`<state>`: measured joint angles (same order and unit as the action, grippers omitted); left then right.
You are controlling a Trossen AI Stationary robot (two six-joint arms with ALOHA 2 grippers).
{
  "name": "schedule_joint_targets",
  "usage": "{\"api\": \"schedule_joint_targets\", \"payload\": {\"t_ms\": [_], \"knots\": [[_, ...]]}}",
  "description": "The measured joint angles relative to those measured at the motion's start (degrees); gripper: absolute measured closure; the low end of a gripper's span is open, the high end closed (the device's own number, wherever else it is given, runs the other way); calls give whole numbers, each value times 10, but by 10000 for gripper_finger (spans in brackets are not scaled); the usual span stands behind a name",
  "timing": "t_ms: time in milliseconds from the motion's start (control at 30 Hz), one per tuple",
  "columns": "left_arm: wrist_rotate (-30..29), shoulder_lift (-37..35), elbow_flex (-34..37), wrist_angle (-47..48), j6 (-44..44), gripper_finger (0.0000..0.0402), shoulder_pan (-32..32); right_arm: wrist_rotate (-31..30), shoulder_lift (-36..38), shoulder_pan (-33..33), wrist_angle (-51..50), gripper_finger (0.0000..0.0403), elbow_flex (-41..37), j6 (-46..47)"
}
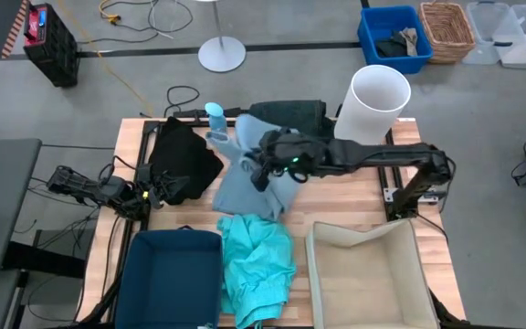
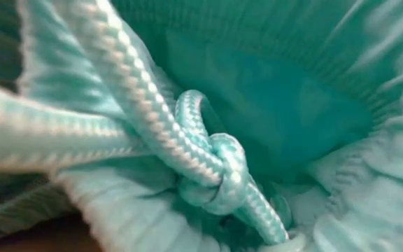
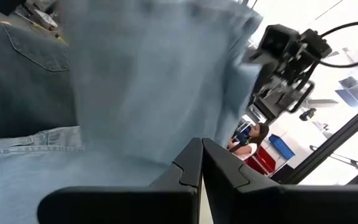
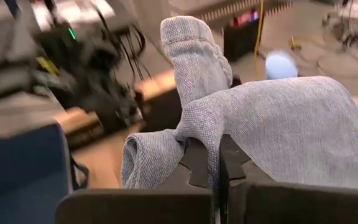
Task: Sort clothes
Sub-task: Put the light blue jeans into the blue laundry organizer
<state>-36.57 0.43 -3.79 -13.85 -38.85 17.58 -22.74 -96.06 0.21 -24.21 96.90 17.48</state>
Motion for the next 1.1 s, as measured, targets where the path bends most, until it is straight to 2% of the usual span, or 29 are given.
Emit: {"api": "schedule_joint_targets", "payload": {"t_ms": [667,833,1100], "knots": [[0,0,0,4,0,396,0,-4,124,5,146,403,0,-75],[-1,0,0,4,0,396,0,-4,140,7,163,403,0,-81],[0,0,0,5,0,396,0,-4,145,21,267,403,1,-119]]}}
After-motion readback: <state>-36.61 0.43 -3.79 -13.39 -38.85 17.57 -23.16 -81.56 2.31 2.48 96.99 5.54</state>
